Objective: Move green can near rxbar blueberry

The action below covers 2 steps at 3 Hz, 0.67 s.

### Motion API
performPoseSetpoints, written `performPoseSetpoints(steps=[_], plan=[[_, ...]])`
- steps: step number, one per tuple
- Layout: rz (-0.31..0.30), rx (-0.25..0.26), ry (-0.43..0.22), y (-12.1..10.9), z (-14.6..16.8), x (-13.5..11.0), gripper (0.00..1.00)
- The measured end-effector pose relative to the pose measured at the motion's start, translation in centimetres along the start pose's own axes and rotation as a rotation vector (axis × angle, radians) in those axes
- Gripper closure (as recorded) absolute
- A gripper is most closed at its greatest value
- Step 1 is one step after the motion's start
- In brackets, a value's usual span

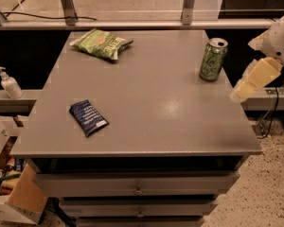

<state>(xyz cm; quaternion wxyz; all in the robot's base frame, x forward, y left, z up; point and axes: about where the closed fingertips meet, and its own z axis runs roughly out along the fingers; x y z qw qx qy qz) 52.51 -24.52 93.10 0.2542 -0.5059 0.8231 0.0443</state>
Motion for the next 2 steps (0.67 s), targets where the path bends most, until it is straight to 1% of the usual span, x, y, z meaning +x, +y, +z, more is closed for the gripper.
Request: performPoseSetpoints(steps=[1, 2], plan=[[0.091, 0.008, -0.063, -3.1, 2.2, 0.8, 0.00], [0.159, 0.012, -0.132, -5.9, 4.1, 1.4, 0.00]])
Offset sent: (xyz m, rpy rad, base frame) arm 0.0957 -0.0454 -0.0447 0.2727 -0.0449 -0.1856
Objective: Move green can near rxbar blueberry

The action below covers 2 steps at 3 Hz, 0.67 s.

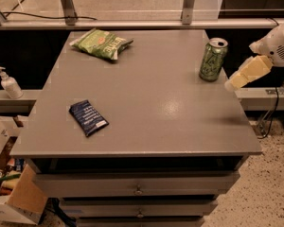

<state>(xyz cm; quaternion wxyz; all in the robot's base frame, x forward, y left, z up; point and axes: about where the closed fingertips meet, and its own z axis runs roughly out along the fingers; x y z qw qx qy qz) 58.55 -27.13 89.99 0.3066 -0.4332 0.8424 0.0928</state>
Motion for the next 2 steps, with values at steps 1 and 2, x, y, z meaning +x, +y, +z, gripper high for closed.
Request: performPoseSetpoints(steps=[1, 2], plan=[[0.042, -0.006, -0.064, -2.2, 1.8, -0.2, 0.00], [0.077, -0.020, -0.126, -3.9, 3.6, -0.5, 0.00]])
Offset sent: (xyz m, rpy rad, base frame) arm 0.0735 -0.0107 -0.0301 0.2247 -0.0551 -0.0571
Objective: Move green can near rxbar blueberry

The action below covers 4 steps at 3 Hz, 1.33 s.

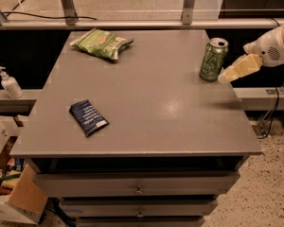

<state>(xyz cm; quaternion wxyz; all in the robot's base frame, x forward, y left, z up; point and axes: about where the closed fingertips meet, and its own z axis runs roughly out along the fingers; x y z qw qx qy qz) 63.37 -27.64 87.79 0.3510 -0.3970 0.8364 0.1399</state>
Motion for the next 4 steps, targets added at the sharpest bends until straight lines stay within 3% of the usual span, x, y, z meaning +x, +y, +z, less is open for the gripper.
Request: performPoseSetpoints(steps=[2, 3, 4], plan=[[0.034, -0.040, -0.089, -1.6, 3.4, -1.2, 0.00], [0.038, -0.067, -0.116, -1.7, 4.5, -2.2, 0.16], [0.039, -0.088, -0.130, -1.4, 4.9, -3.0, 0.40]])
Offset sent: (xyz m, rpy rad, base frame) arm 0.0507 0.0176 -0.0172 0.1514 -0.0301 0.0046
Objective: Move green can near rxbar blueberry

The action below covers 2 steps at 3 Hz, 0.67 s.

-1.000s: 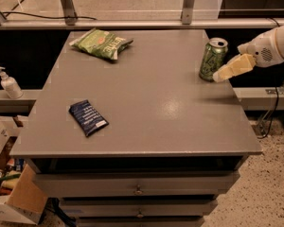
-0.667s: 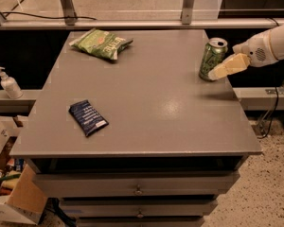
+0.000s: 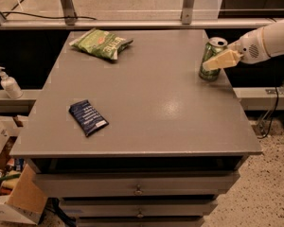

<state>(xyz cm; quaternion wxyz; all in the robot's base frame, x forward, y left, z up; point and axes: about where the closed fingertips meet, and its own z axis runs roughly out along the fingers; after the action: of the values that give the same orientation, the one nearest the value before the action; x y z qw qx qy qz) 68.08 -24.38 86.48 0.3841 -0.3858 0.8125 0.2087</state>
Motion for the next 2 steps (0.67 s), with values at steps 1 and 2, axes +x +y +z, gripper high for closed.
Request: performPoseSetpoints(steps=[1, 2], plan=[[-0.001, -0.017, -0.010, 0.7, -0.3, -0.3, 0.64], [-0.030, -0.052, -0.035, 2.8, -1.5, -1.2, 0.87]])
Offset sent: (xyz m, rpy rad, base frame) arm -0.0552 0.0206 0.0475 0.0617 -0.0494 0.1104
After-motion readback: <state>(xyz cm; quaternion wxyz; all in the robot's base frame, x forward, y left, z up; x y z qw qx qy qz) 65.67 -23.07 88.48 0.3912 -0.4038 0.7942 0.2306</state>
